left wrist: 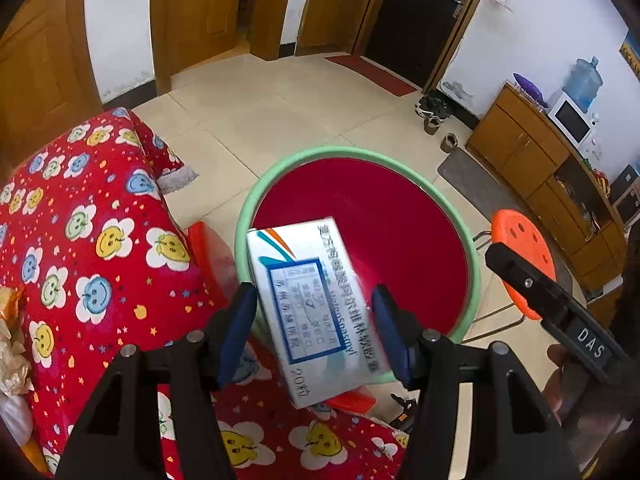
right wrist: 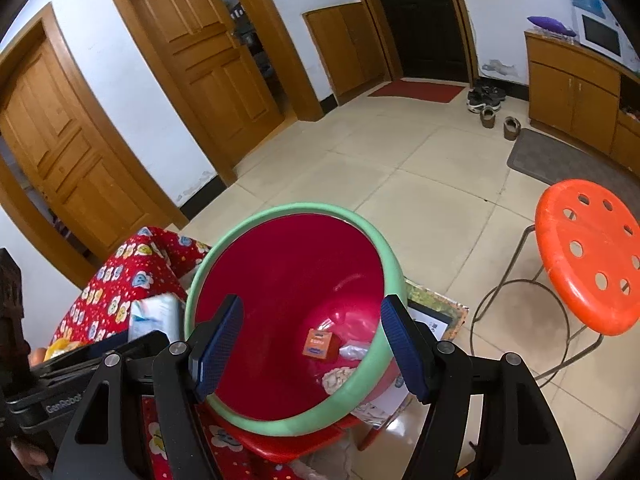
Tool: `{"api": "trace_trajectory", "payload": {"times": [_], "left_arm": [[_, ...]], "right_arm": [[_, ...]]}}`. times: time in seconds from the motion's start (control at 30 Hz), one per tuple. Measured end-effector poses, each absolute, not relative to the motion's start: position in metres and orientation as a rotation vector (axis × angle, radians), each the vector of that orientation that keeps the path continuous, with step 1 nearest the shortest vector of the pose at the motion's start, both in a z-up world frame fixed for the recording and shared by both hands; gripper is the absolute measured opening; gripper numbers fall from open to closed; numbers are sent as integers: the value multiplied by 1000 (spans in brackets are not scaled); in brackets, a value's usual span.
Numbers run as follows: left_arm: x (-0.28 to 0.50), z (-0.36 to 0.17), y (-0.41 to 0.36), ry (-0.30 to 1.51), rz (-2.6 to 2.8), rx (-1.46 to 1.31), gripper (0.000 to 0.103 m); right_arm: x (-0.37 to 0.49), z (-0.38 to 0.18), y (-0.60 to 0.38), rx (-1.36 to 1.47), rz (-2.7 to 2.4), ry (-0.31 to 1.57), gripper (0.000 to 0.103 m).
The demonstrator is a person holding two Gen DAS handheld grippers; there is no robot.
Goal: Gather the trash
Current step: 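Open the left gripper over the bucket to drop the medicine box, then move both grippers back toward the remaining trash on the table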
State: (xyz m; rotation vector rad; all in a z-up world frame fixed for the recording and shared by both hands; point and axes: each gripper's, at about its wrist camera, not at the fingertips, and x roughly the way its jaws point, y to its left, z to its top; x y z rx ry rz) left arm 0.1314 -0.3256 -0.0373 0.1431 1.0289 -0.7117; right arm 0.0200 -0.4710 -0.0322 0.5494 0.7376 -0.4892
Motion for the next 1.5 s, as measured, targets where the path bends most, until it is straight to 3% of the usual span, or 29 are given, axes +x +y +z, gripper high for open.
{"api": "trace_trajectory", "payload": {"times": [0.1, 0.57, 1.5], "left_arm": [[128, -33, -325, 1007, -708, 137, 73], [119, -12, -283, 989, -650, 62, 73], [123, 31, -119, 874, -352, -12, 73]], "right_arm": [[18, -32, -472, 556, -492, 737, 72], [9, -20, -454, 551, -461, 719, 72], [34, 5, -366, 477, -299, 746, 73]]}}
